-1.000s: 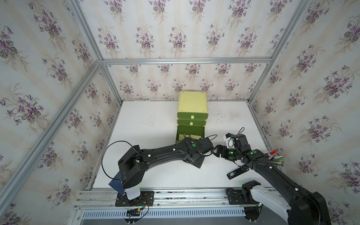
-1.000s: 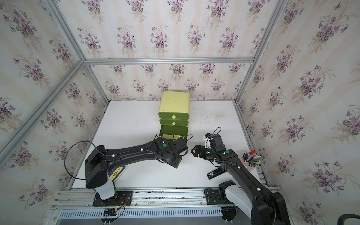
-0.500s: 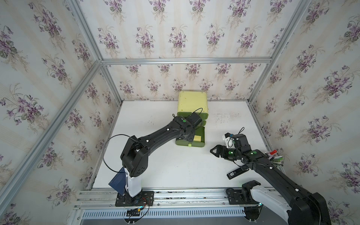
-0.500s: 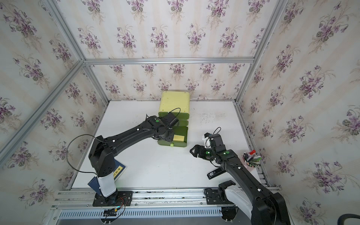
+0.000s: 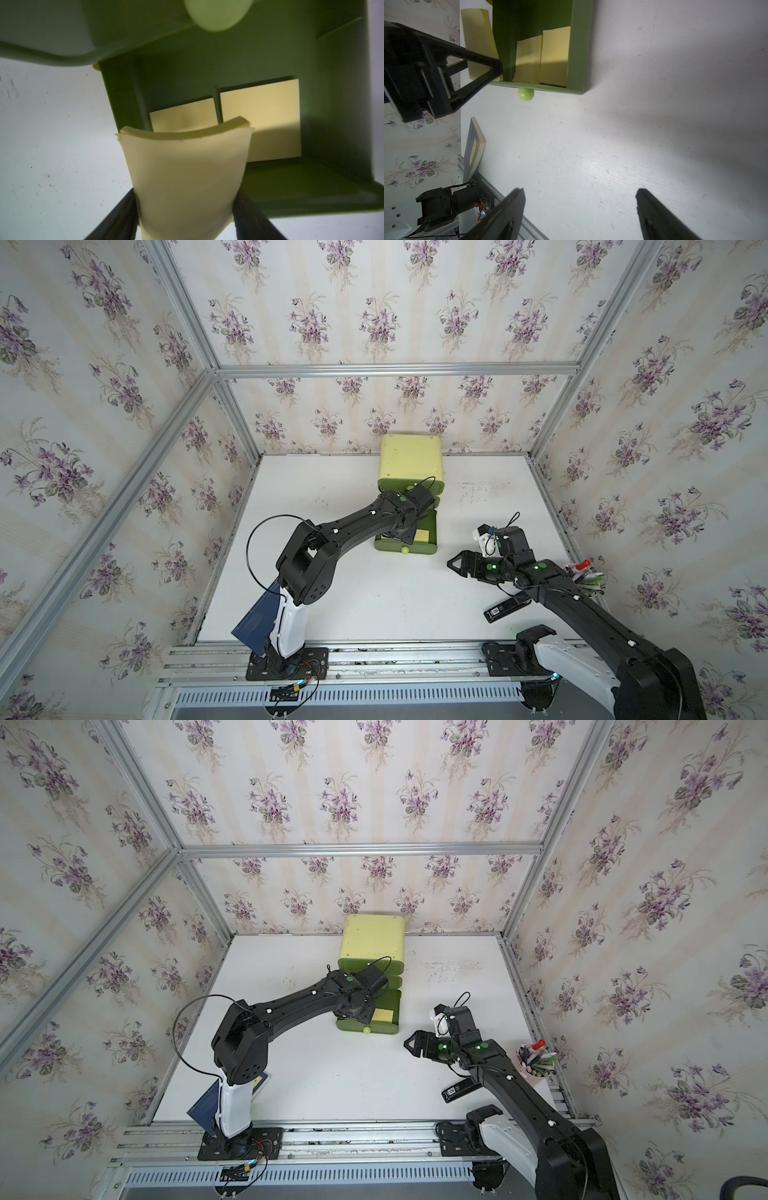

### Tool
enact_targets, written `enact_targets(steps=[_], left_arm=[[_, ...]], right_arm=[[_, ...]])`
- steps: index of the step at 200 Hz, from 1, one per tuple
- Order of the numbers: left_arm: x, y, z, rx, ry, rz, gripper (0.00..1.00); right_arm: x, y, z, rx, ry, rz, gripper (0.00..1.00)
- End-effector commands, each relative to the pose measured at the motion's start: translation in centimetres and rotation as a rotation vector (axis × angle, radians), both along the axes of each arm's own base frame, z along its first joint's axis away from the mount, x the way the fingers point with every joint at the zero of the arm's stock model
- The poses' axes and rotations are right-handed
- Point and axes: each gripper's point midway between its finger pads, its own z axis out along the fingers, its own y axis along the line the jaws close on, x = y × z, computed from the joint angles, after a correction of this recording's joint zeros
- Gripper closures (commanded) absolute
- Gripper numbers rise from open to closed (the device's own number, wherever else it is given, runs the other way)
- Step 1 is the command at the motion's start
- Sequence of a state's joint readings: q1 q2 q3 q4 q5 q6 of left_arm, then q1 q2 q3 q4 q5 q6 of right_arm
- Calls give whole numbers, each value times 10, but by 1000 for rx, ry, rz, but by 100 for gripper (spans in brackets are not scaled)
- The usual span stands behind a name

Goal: Please put the sticky notes in the drawer by color
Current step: Place the sticky notes in the drawer.

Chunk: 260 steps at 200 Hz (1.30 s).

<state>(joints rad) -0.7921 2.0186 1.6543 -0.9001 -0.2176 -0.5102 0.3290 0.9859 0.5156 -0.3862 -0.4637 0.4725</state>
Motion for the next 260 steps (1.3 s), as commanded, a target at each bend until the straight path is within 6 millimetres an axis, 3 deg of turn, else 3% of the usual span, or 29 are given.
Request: enact_targets(steps=[1, 20, 51, 85, 110, 144, 172, 227, 260], left_arm=[[7, 4, 4, -15, -51, 25, 31], [8, 3, 1, -33, -47, 32, 28], [7, 3, 1, -40, -48, 34, 11], [8, 0, 22, -86, -82, 31, 4], [5, -2, 72, -213, -161, 21, 4], [11, -8, 154, -507, -262, -46, 5], [39, 14, 186, -507, -335, 4, 4], [111, 26, 177, -515, -254, 3, 0], [126, 14, 173, -548, -234, -8, 1]], right_arm=[[3, 3, 2, 10, -17, 10, 11], [3, 3, 2, 11, -17, 11, 12], [3, 3, 2, 13, -18, 13, 11], [3, 11, 10, 43, -48, 53, 12], [0, 35, 25, 54, -128, 146, 14], [-16, 91, 37, 47, -227, 309, 17], [-22, 128, 32, 12, -283, 440, 20], [-8, 151, 7, -75, -311, 565, 25], [2, 156, -14, -159, -292, 587, 30]])
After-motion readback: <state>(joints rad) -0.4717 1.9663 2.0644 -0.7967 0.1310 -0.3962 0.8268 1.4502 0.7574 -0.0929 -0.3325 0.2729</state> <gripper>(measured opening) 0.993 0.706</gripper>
